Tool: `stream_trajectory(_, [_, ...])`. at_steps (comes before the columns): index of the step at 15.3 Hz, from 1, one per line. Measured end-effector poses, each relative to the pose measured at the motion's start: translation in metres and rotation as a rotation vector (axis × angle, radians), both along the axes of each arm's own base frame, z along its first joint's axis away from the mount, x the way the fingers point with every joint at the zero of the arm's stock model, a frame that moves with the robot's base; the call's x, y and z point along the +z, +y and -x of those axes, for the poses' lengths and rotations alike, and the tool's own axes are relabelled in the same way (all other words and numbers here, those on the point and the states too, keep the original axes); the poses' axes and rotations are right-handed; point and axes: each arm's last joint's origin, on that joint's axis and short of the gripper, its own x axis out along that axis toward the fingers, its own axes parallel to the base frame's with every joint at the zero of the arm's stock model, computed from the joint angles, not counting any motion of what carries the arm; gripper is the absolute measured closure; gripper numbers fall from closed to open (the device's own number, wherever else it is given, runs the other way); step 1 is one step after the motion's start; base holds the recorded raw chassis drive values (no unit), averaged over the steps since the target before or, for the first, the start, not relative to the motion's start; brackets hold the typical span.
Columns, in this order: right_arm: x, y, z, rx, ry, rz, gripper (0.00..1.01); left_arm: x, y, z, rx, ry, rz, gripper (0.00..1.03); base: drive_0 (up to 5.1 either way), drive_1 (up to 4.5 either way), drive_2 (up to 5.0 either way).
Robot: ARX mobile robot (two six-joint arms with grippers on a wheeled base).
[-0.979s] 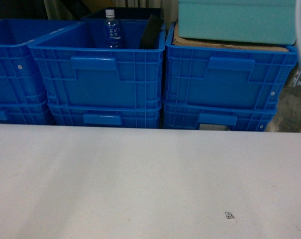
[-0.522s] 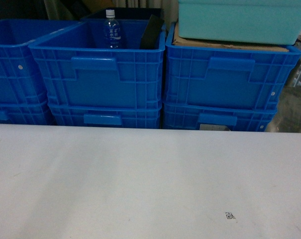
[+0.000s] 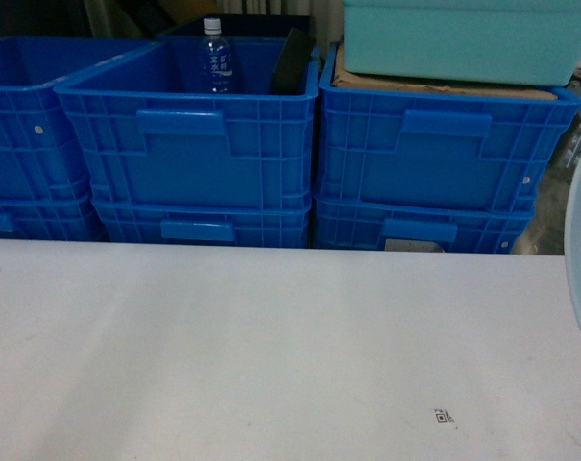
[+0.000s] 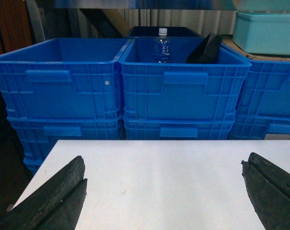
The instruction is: Place blue tray on left shelf second layer neatly
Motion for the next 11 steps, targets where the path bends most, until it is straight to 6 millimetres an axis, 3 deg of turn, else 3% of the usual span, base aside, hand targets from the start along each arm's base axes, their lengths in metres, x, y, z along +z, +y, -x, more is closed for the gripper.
stream_trajectory(2, [-0.005,-0.013,0.0,-0.05,0.017,0.008,0.99,0.0,0.0,0.0,-0.002,0.0,0.0,0.05,0.0,0.0,0.0])
stream_trajectory(11, [-0.007,-0.003,0.0,-0.009,-0.015,0.021,0.99,0.0,0.0,0.0,-0.002,0.0,0.0,0.05,0.0,0.0,0.0])
